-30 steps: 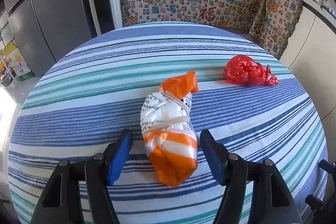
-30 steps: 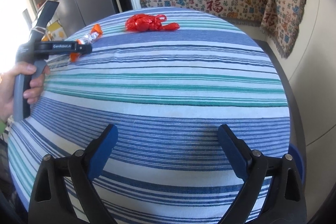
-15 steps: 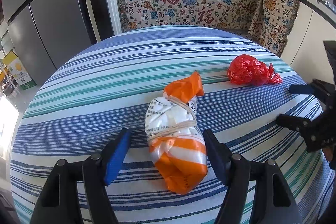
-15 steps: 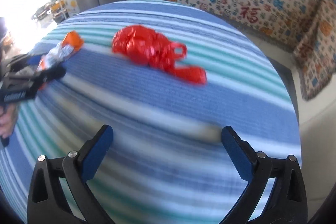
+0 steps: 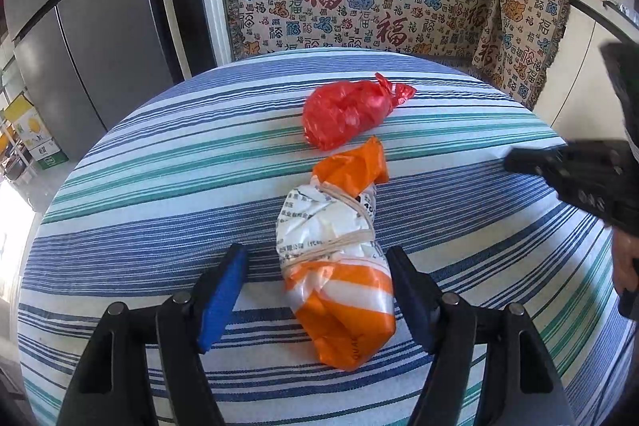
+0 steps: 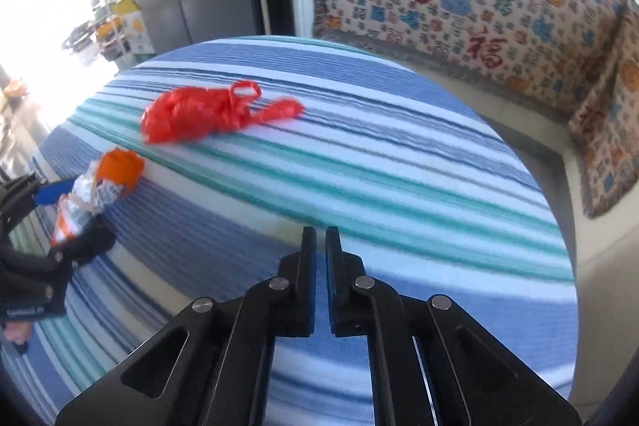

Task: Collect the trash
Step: 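Grasp the orange-white wrapped bag with the left tool, then grasp the red plastic bag with the right tool while the left holds the orange bag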

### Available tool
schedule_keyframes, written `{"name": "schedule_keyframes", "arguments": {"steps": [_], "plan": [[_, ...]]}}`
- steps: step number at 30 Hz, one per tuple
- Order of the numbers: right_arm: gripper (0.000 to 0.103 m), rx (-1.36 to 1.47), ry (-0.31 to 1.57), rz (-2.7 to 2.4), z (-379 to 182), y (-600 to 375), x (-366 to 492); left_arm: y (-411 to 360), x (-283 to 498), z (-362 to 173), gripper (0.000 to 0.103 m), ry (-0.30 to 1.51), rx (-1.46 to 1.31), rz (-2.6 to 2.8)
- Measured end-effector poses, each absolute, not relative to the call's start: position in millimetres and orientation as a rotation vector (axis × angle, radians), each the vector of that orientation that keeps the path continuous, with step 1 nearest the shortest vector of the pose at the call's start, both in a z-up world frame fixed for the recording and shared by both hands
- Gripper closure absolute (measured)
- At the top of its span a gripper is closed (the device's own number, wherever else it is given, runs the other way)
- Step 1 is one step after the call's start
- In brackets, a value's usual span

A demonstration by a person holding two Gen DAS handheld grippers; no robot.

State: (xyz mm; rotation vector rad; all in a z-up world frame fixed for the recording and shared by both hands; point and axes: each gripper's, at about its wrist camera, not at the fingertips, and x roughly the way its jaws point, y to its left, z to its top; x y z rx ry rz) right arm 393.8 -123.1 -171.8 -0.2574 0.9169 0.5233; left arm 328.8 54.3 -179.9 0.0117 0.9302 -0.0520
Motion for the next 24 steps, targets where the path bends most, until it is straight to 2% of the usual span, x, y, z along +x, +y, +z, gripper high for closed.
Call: {"name": "schedule_keyframes", "arguments": {"steps": [4, 5, 6, 8, 9, 10, 13, 15, 18, 21, 22, 23, 24], "plan": [[0.099, -0.238, 0.966, 0.509, -170, -136, 375, 56, 330, -179, 0.03, 0.93, 0.014, -0.054], [0.095, -0.208, 0.989, 0.51, -169, -137, 378, 56, 330, -179, 0.03, 0.93, 0.013, -0.052], [0.072, -0.169, 1.011, 0.504, -166, -137, 382, 58, 330, -179, 0.03, 0.929, 0.008, -0.047], [0.036, -0.087, 1.026, 0.489, -157, -132, 389, 66, 331, -177, 0.037, 0.92, -0.033, -0.035], [0.035, -0.053, 1.017, 0.488, -151, -126, 394, 73, 330, -174, 0.054, 0.909, -0.061, -0.037], [0.035, -0.02, 1.036, 0.511, -147, -118, 398, 80, 329, -173, 0.061, 0.904, -0.081, -0.041], [0.033, 0.102, 1.053, 0.528, -139, -87, 416, 100, 321, -172, 0.061, 0.896, -0.116, -0.043], [0.024, 0.166, 1.055, 0.518, -138, -68, 427, 110, 313, -172, 0.061, 0.897, -0.116, -0.025], [0.02, 0.259, 1.077, 0.473, -144, -39, 446, 120, 299, -171, 0.061, 0.896, -0.118, -0.002], [0.02, 0.243, 1.148, 0.373, -162, -15, 457, 118, 294, -171, 0.061, 0.897, -0.107, 0.003], [0.026, 0.231, 1.155, 0.353, -166, -13, 457, 116, 293, -171, 0.061, 0.898, -0.101, 0.003], [0.046, 0.212, 1.134, 0.332, -167, -15, 455, 116, 290, -172, 0.061, 0.898, -0.097, -0.002], [0.058, 0.19, 1.115, 0.332, -166, -18, 452, 114, 289, -171, 0.061, 0.898, -0.097, -0.01]]}}
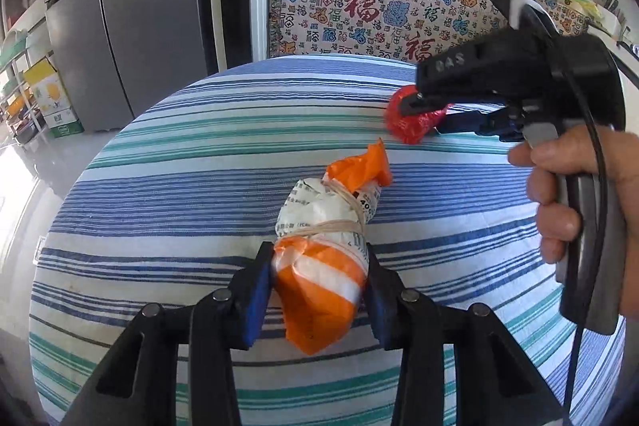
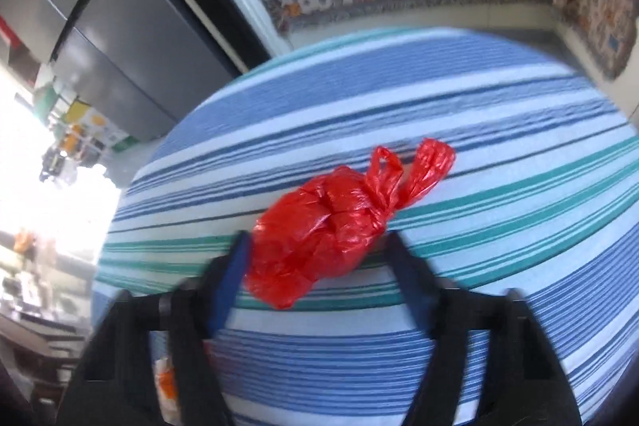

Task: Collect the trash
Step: 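Grasp the red plastic bag with the right tool while the left holds the orange bag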

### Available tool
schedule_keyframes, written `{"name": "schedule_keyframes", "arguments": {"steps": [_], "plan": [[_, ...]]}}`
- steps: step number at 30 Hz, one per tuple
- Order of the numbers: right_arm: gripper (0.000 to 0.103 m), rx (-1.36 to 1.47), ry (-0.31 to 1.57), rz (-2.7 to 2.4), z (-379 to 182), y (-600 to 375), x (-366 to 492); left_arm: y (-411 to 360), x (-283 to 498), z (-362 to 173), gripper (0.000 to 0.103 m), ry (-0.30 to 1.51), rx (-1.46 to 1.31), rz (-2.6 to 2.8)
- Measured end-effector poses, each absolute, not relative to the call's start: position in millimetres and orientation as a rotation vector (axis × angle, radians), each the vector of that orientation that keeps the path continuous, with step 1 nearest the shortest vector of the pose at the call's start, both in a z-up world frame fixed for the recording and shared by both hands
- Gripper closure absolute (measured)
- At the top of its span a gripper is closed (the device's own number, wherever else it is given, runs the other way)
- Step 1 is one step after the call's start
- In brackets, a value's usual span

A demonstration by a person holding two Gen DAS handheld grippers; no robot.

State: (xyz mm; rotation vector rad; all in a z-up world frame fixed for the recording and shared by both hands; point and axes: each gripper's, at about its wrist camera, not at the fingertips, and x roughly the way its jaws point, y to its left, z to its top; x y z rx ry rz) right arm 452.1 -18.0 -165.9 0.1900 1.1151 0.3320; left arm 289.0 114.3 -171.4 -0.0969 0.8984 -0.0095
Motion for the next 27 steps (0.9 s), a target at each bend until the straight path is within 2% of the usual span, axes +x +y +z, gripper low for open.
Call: {"name": "schedule_keyframes", "arguments": {"steps": [5, 9, 13, 16, 17, 18, 20, 21, 22, 24, 27], "plan": [[0.061, 0.036, 1.086, 0.447, -153, -61, 419, 98, 270, -171, 0.061, 0.903, -0.103, -0.081], [0.06, -0.188, 1.069, 0.606, -135, -106, 353, 74, 249, -170, 0.061, 0.916, -0.088, -0.138], [0.058, -0.296, 1.082, 0.625, -143, -150, 286, 58, 234, -169, 0.06, 0.919, -0.065, -0.166], [0.046, -0.26, 1.071, 0.565, -156, -177, 255, 53, 228, -170, 0.059, 0.92, -0.028, -0.164], [0.029, -0.231, 1.058, 0.536, -158, -185, 248, 52, 226, -170, 0.059, 0.922, -0.004, -0.162], [0.019, -0.195, 1.044, 0.498, -161, -193, 239, 51, 224, -170, 0.059, 0.925, 0.015, -0.161], [0.017, -0.143, 1.032, 0.446, -165, -199, 224, 49, 222, -170, 0.059, 0.934, 0.045, -0.158], [0.017, -0.144, 1.008, 0.421, -165, -198, 214, 48, 222, -171, 0.054, 0.938, 0.06, -0.157], [0.016, -0.152, 0.999, 0.406, -166, -195, 212, 48, 222, -172, 0.032, 0.947, 0.067, -0.151], [0.01, -0.161, 0.99, 0.367, -168, -187, 206, 51, 223, -178, 0.01, 0.982, 0.052, -0.129], [0.009, -0.139, 0.978, 0.334, -168, -181, 204, 53, 216, -178, 0.01, 0.963, 0.059, -0.135]]}}
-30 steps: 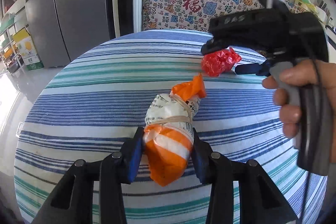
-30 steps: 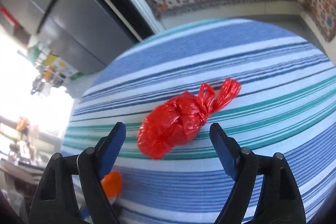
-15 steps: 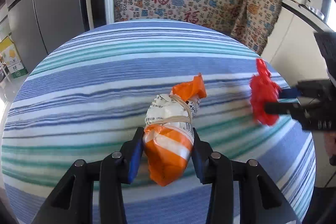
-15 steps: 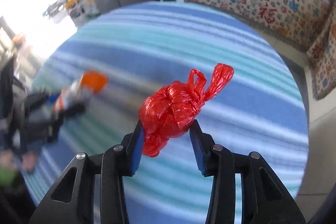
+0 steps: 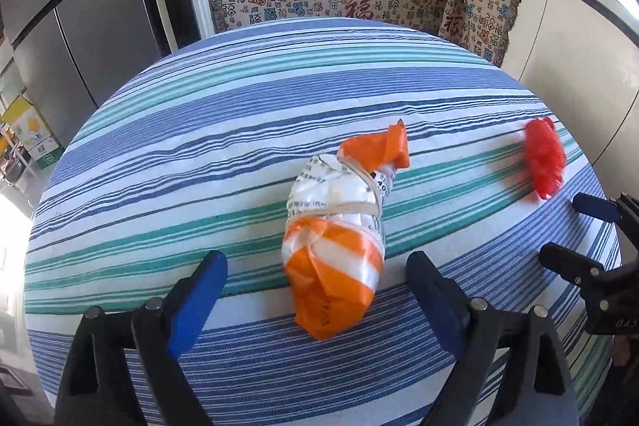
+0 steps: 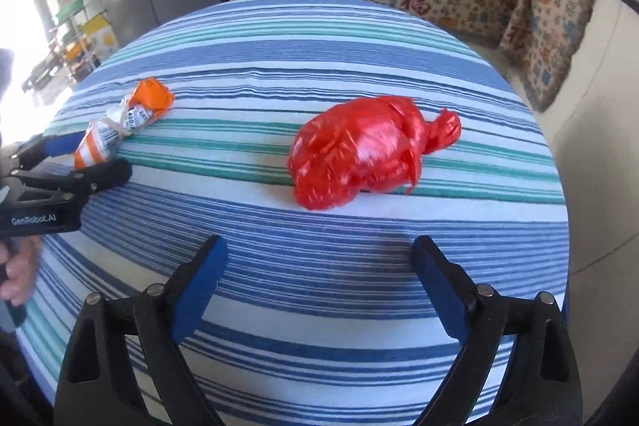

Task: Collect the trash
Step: 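Grasp the red plastic bag with the right tool while the left holds the orange bag, then carry both bags over the blue basket and open both tools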

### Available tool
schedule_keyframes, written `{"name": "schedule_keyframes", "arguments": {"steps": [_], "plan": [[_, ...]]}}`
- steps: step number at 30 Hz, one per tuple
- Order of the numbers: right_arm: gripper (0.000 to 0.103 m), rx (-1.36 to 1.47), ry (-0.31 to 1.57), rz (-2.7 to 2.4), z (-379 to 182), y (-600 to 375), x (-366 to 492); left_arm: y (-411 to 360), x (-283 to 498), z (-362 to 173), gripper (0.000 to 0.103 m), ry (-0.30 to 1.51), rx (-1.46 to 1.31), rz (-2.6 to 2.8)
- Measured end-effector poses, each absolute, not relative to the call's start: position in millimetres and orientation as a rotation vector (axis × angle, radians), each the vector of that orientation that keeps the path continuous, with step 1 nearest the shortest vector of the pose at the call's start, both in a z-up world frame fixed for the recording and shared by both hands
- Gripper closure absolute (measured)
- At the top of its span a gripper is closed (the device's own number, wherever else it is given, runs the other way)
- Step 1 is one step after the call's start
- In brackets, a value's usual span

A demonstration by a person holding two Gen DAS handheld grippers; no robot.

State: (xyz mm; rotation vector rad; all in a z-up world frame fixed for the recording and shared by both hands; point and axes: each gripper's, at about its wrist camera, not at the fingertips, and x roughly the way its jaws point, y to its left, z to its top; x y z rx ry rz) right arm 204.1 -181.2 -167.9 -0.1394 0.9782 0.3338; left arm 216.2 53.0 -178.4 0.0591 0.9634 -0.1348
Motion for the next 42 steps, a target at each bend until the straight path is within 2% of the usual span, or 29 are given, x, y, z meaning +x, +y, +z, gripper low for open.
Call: {"name": "schedule_keyframes", "arguments": {"steps": [8, 14, 15, 16, 17, 18, 19, 23, 42], "plan": [[0.01, 0.029, 1.003, 0.294, -147, -200, 210, 67, 218, -172, 0.01, 0.965, -0.04, -0.22], [0.012, 0.273, 1.083, 0.196, -153, -201, 254, 63, 226, -161, 0.013, 0.952, -0.03, -0.245], [0.014, 0.298, 1.091, 0.178, -155, -200, 258, 62, 228, -160, 0.021, 0.952, -0.023, -0.246], [0.015, 0.313, 1.099, 0.16, -158, -201, 263, 62, 230, -159, 0.035, 0.956, -0.018, -0.243], [0.023, 0.307, 1.098, 0.141, -159, -200, 267, 61, 232, -159, 0.045, 0.963, -0.018, -0.244], [0.047, 0.281, 1.086, 0.118, -157, -198, 269, 61, 235, -159, 0.058, 0.974, -0.025, -0.254], [0.057, 0.255, 1.089, 0.111, -157, -197, 270, 61, 236, -159, 0.059, 0.975, -0.03, -0.256], [0.061, 0.223, 1.094, 0.162, -151, -204, 257, 60, 231, -151, 0.059, 0.943, -0.026, -0.254], [0.061, 0.1, 1.026, 0.301, -113, -242, 192, -1, 213, -118, 0.059, 0.869, 0.047, -0.273]]}}
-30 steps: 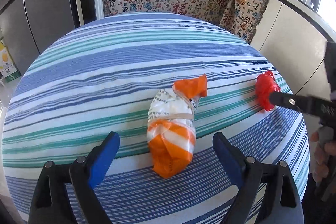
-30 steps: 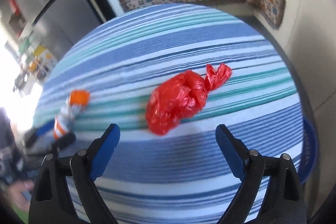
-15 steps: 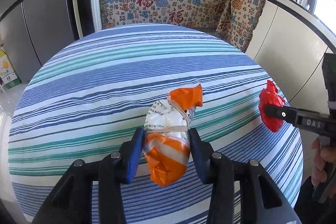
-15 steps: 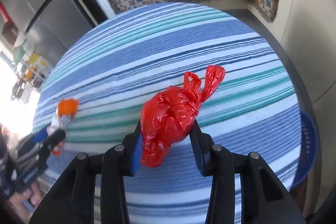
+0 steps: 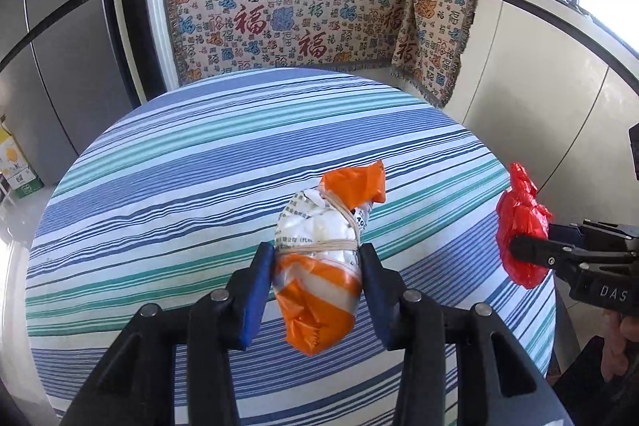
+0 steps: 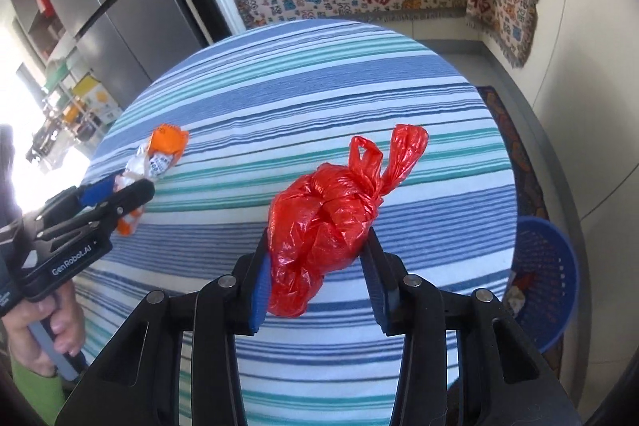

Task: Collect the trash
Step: 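Carry both bags over the blue basket and open both tools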

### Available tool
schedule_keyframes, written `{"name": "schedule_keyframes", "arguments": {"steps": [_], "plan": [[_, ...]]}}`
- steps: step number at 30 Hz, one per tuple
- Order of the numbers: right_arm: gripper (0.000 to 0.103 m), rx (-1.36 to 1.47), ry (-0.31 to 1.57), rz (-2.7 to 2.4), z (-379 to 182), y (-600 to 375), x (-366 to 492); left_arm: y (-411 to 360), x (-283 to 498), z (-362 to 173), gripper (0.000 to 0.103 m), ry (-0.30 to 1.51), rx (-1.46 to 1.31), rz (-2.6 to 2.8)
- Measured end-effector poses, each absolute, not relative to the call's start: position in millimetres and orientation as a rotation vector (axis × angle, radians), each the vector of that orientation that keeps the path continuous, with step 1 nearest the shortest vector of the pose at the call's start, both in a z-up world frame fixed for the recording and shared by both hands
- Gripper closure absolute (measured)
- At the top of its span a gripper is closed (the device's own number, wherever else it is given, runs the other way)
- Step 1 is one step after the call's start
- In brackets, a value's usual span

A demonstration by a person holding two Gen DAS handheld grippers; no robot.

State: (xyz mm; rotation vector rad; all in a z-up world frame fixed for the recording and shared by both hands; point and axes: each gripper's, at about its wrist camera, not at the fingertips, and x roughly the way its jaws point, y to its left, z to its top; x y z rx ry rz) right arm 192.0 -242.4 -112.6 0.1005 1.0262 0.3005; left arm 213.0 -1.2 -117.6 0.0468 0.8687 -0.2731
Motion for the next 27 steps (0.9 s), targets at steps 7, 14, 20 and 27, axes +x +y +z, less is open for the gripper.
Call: {"name": "schedule_keyframes", "arguments": {"steps": [7, 14, 20, 27], "plan": [[0.061, 0.118, 1.009, 0.286, -105, -281, 177, -48, 201, -104, 0.059, 0.871, 0.042, -0.378], [0.061, 0.149, 0.994, 0.143, -96, -376, 149, -141, 182, -101, 0.059, 0.896, 0.062, -0.569], [0.061, 0.193, 1.031, 0.058, -113, -452, 131, -227, 173, -109, 0.059, 0.926, 0.085, -0.718], [0.061, 0.227, 1.091, 0.024, -162, -517, 141, -320, 188, -153, 0.059, 1.008, 0.08, -0.811]]}}
